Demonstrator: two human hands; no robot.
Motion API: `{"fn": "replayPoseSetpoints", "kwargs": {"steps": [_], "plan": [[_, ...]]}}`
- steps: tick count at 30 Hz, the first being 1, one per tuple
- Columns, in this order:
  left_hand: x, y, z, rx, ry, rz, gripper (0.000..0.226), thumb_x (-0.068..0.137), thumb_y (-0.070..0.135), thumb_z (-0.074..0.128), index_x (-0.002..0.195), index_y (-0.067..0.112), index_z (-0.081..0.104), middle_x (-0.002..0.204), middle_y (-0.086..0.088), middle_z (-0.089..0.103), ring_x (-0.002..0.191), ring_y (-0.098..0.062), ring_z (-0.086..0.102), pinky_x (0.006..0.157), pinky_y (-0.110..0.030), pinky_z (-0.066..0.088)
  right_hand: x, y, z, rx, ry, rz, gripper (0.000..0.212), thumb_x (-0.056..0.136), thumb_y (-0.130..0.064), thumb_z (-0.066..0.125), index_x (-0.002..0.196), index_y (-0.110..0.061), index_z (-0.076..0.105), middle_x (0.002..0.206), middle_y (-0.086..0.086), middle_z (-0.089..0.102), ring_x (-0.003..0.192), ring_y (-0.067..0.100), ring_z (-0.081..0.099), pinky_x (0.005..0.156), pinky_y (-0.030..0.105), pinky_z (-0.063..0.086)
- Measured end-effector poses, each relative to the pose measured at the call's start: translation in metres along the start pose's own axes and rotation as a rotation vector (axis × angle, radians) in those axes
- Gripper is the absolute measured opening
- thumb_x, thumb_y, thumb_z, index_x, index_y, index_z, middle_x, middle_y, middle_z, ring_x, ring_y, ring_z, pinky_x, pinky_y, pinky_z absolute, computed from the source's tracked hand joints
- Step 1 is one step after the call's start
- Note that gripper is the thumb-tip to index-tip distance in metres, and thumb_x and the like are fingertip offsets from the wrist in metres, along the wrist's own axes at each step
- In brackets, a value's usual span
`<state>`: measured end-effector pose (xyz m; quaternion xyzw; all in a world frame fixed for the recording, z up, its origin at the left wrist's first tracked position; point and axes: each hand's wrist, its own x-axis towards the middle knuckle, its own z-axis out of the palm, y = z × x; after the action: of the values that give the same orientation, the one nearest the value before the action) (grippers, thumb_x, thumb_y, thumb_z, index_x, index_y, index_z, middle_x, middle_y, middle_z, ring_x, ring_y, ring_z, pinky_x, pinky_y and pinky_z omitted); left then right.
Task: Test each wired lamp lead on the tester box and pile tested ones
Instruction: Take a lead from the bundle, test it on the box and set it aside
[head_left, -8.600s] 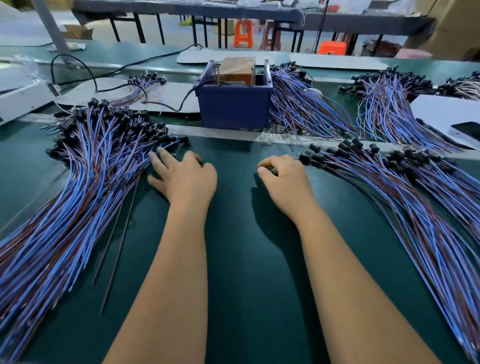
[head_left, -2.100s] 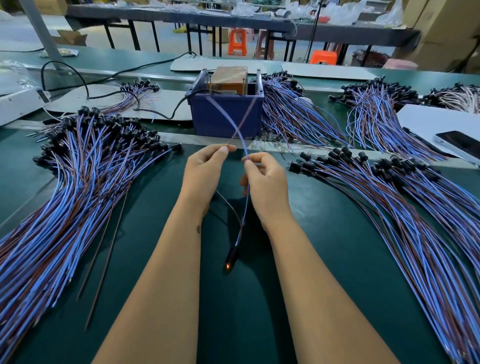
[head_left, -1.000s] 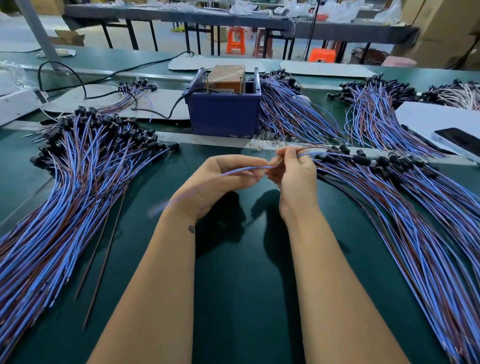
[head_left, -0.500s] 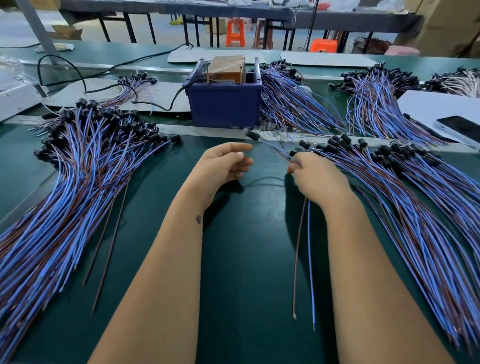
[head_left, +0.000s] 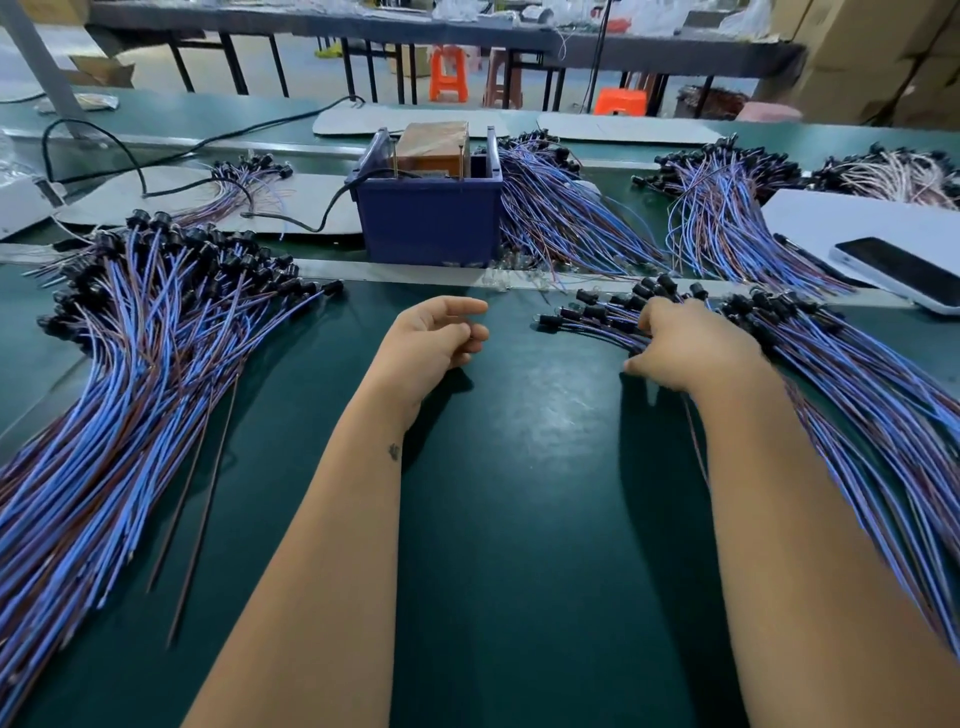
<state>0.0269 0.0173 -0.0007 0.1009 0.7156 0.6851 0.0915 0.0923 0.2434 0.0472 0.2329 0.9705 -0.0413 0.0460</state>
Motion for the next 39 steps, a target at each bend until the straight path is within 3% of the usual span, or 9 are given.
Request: {"fn": "replayPoseSetpoints", "kwargs": {"steps": [5,9,16,24,31,33,35,37,39], "plan": [[0.0,-0.001,0.0,0.007,0.007,0.008,0.035,0.096,-0.004,0.043,0.1,0.02,0.068,0.078,0.008,0.069,0.068,0.0,0.063,0.066,-0.012,0.051,-0.006,-0.042,0.015,0.184,0.32,-0.106,0.032,0.093,-0.024,0.057,0.123,-0.014,0.051,0.122,0.014,0.051,0.108,0.034,0.053,0.075,0.037,0.041],[0.001,-0.001,-0.001,-0.004,0.012,0.011,0.037,0.097,-0.005,0.041,0.098,0.02,0.067,0.077,0.007,0.068,0.067,-0.001,0.062,0.066,-0.012,0.051,-0.007,-0.076,0.035,0.361,0.2,-0.203,0.036,0.094,-0.036,0.051,0.126,-0.02,0.055,0.128,0.008,0.056,0.119,0.031,0.049,0.095,0.04,0.038],[0.001,-0.002,-0.005,-0.041,0.027,-0.004,0.036,0.099,-0.003,0.041,0.096,0.021,0.068,0.07,0.01,0.07,0.066,0.0,0.063,0.066,-0.014,0.052,0.008,-0.063,0.052,0.373,0.147,-0.024,0.054,0.098,-0.043,0.038,0.149,-0.024,0.036,0.153,0.004,0.035,0.141,0.024,0.029,0.113,0.045,0.019],[0.002,-0.002,0.0,-0.031,0.099,-0.003,0.034,0.097,0.0,0.041,0.094,0.021,0.068,0.066,0.011,0.069,0.064,-0.001,0.063,0.062,-0.015,0.052,0.001,-0.078,0.046,0.45,0.252,0.044,0.043,0.094,-0.032,0.041,0.132,-0.018,0.055,0.138,0.01,0.05,0.127,0.031,0.04,0.104,0.044,0.026],[0.0,0.006,-0.006,-0.26,0.226,-0.045,0.033,0.095,-0.002,0.04,0.089,0.014,0.068,0.074,-0.002,0.065,0.063,-0.012,0.061,0.056,-0.022,0.052,-0.019,-0.13,0.051,0.639,0.269,-0.306,0.029,0.094,-0.026,0.049,0.119,-0.019,0.063,0.119,0.009,0.06,0.115,0.029,0.048,0.1,0.041,0.038],[-0.003,0.005,-0.01,-0.024,0.371,-0.008,0.033,0.093,0.003,0.041,0.085,0.02,0.069,0.084,0.002,0.066,0.069,-0.013,0.059,0.06,-0.027,0.049,-0.023,-0.135,0.056,0.659,0.246,-0.378,0.028,0.094,-0.025,0.05,0.118,-0.019,0.064,0.117,0.007,0.061,0.113,0.027,0.048,0.099,0.041,0.039],[-0.004,0.0,-0.016,0.424,0.568,0.043,0.029,0.091,0.011,0.043,0.087,0.025,0.068,0.114,0.006,0.061,0.099,-0.015,0.056,0.08,-0.032,0.045,-0.024,-0.135,0.061,0.62,0.227,-0.417,0.027,0.094,-0.026,0.05,0.117,-0.02,0.065,0.116,0.005,0.061,0.112,0.026,0.048,0.098,0.039,0.038],[-0.003,-0.003,-0.023,0.777,0.646,0.005,0.029,0.091,0.015,0.046,0.102,0.026,0.07,0.153,0.001,0.034,0.137,-0.022,0.029,0.105,-0.041,0.029,-0.023,-0.134,0.065,0.584,0.224,-0.432,0.026,0.094,-0.027,0.05,0.114,-0.021,0.066,0.116,0.003,0.061,0.112,0.025,0.046,0.097,0.037,0.036],[-0.002,-0.003,-0.026,0.911,0.64,-0.111,0.036,0.089,0.013,0.046,0.117,0.022,0.068,0.164,-0.007,0.007,0.15,-0.024,0.003,0.114,-0.046,0.015,-0.023,-0.134,0.067,0.569,0.229,-0.44,0.025,0.095,-0.027,0.049,0.111,-0.022,0.067,0.115,0.002,0.06,0.111,0.024,0.045,0.095,0.035,0.033]]}}
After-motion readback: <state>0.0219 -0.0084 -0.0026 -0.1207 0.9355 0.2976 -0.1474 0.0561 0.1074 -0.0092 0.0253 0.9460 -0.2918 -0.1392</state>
